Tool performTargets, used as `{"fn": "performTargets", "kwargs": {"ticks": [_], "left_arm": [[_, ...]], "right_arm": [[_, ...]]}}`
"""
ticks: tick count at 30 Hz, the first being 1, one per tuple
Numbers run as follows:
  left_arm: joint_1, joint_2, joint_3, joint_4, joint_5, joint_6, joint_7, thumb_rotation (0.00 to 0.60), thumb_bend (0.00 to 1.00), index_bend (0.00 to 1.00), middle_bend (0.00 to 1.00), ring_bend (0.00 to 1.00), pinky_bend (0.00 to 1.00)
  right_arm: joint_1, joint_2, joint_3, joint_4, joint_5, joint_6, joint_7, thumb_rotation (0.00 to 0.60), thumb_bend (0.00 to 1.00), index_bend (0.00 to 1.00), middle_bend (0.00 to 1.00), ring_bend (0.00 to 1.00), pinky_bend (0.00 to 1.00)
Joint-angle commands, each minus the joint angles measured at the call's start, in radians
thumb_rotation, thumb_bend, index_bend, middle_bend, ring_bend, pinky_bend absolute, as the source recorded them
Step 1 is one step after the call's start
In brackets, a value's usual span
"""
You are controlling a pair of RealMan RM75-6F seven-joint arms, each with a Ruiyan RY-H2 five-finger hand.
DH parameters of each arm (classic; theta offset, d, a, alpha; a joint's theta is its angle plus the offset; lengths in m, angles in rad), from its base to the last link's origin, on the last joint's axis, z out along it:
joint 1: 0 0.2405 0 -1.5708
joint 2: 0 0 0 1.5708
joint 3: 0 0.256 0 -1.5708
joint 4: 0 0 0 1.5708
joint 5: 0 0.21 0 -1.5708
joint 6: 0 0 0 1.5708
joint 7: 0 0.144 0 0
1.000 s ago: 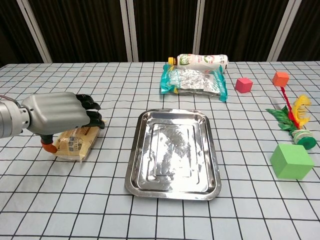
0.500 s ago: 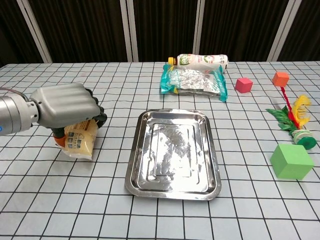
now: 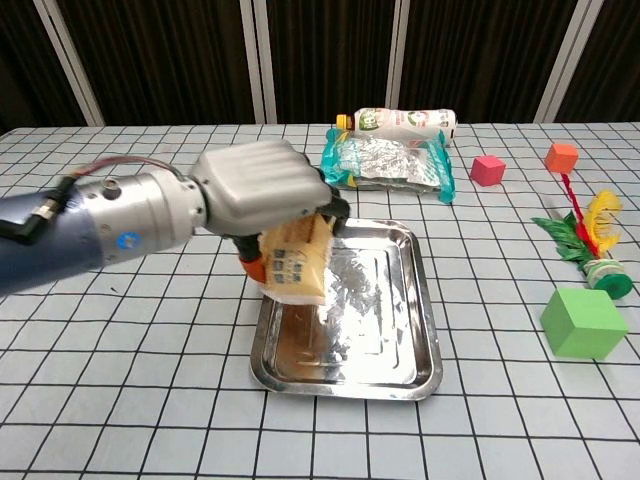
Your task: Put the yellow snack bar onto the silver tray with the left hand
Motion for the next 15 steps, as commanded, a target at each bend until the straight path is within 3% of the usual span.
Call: {"fn": "performTargets", "kwargs": {"ticks": [1, 5, 8, 12, 15], "left_arm": [[-0.058, -0.103, 0.000, 0.108, 0.020, -0.043, -0.040, 0.600, 0.07, 0.24, 0.21, 0.19, 0.25], [-0.069, -0.151, 0.019, 0.186, 0.069, -0.007, -0.116, 0.600, 0.05, 0.03, 0.03, 0.01, 0.14], [-0.058, -0.142, 0.037, 0.195, 0.105, 0.041, -0.168, 0.600, 0.03, 0.00, 0.00, 0.00, 0.09], [-0.001, -0.049, 0.063, 0.067, 0.124, 0.125, -0.206, 0.600, 0.02, 0.00, 0.00, 0.00, 0.05], [0.114, 0.124, 0.123, -0.140, 0.157, 0.276, -0.144, 0.600, 0.02, 0.00, 0.00, 0.00, 0.04]], "right_arm": [[0.000, 0.006, 0.001, 0.006, 0.004, -0.002, 0.018, 0.600, 0.34, 0.00, 0.00, 0.00, 0.00], [0.000, 0.011, -0.006, 0.013, -0.008, -0.003, 0.032, 0.600, 0.34, 0.00, 0.00, 0.00, 0.00], [-0.001, 0.010, -0.008, 0.011, -0.011, -0.001, 0.028, 0.600, 0.34, 0.00, 0.00, 0.00, 0.00], [-0.005, 0.009, -0.012, 0.003, -0.016, 0.004, 0.013, 0.600, 0.34, 0.00, 0.00, 0.00, 0.00], [-0.008, 0.010, -0.016, -0.004, -0.023, 0.010, 0.007, 0.600, 0.34, 0.00, 0.00, 0.00, 0.00]]}}
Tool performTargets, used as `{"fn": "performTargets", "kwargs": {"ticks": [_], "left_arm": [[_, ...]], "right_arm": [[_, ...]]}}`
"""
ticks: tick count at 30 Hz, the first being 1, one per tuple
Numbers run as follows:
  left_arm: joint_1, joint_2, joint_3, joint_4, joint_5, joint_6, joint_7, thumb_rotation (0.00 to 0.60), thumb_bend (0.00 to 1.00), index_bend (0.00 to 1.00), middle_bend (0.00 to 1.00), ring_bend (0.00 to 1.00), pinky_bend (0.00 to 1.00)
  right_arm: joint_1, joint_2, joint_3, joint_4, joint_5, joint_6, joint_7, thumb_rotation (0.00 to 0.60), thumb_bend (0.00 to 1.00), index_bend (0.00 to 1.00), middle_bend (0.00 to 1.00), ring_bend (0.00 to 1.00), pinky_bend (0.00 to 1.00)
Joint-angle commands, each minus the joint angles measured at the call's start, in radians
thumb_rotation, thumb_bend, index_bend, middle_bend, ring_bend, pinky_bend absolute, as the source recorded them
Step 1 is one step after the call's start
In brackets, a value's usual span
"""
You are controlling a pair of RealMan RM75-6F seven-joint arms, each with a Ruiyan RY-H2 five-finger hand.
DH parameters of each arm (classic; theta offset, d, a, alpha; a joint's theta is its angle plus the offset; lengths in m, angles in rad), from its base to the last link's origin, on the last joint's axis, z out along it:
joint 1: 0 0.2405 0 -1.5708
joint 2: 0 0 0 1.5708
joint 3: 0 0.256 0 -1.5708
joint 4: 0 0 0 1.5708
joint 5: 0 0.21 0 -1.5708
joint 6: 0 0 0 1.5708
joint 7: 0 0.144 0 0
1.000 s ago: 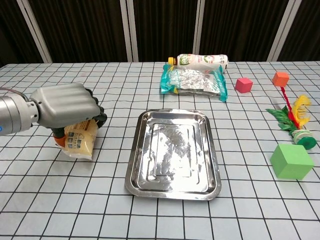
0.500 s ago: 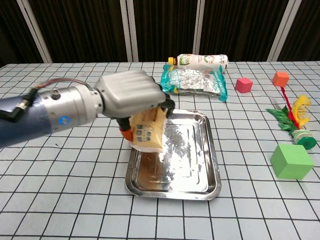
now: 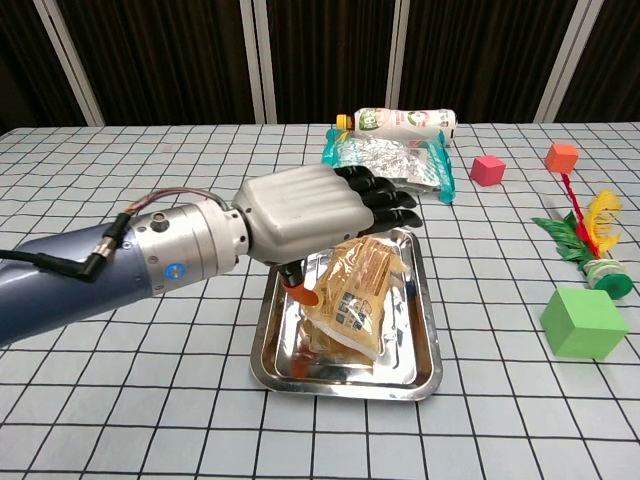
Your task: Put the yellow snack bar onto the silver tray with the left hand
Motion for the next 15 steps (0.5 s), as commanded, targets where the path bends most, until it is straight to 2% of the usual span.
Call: {"fn": "performTargets", "kwargs": {"ticks": [1, 4, 6, 8, 11, 13, 15], "left_arm": [[0.173, 0.249, 0.090, -0.296, 0.037, 0.224, 0.077, 0.600, 0.02, 0.00, 0.00, 0.00, 0.04], [0.357, 0.439, 0.187, -0.533, -0.004, 0.403, 0.222, 0.600, 0.02, 0.00, 0.00, 0.00, 0.02], [0.484, 0.511, 0.252, -0.612, -0.029, 0.537, 0.255, 0.600, 0.03, 0.00, 0.00, 0.00, 0.02], [0.593, 0.525, 0.288, -0.601, -0.032, 0.665, 0.227, 0.600, 0.03, 0.00, 0.00, 0.00, 0.02], [0.753, 0.458, 0.280, -0.447, -0.066, 0.851, 0.130, 0.600, 0.03, 0.00, 0.00, 0.00, 0.02], [0.808, 0.427, 0.269, -0.369, -0.134, 0.861, 0.092, 0.600, 0.03, 0.00, 0.00, 0.00, 0.02], [0.814, 0.441, 0.251, -0.352, -0.146, 0.849, 0.046, 0.600, 0.03, 0.00, 0.00, 0.00, 0.02]], "right_arm": [[-0.002, 0.001, -0.003, -0.005, -0.005, 0.004, -0.003, 0.600, 0.34, 0.00, 0.00, 0.00, 0.00], [-0.005, 0.002, -0.005, -0.009, -0.010, 0.009, -0.006, 0.600, 0.34, 0.00, 0.00, 0.00, 0.00], [-0.005, 0.000, -0.005, -0.010, -0.012, 0.010, -0.010, 0.600, 0.34, 0.00, 0.00, 0.00, 0.00], [-0.003, -0.003, -0.007, -0.010, -0.013, 0.007, -0.016, 0.600, 0.34, 0.00, 0.00, 0.00, 0.00], [0.000, -0.010, -0.011, -0.012, -0.018, 0.000, -0.036, 0.600, 0.34, 0.00, 0.00, 0.00, 0.00], [0.003, -0.017, -0.013, -0.014, -0.025, -0.002, -0.051, 0.600, 0.34, 0.00, 0.00, 0.00, 0.00], [0.004, -0.024, -0.017, -0.012, -0.035, -0.003, -0.064, 0.600, 0.34, 0.00, 0.00, 0.00, 0.00]]}}
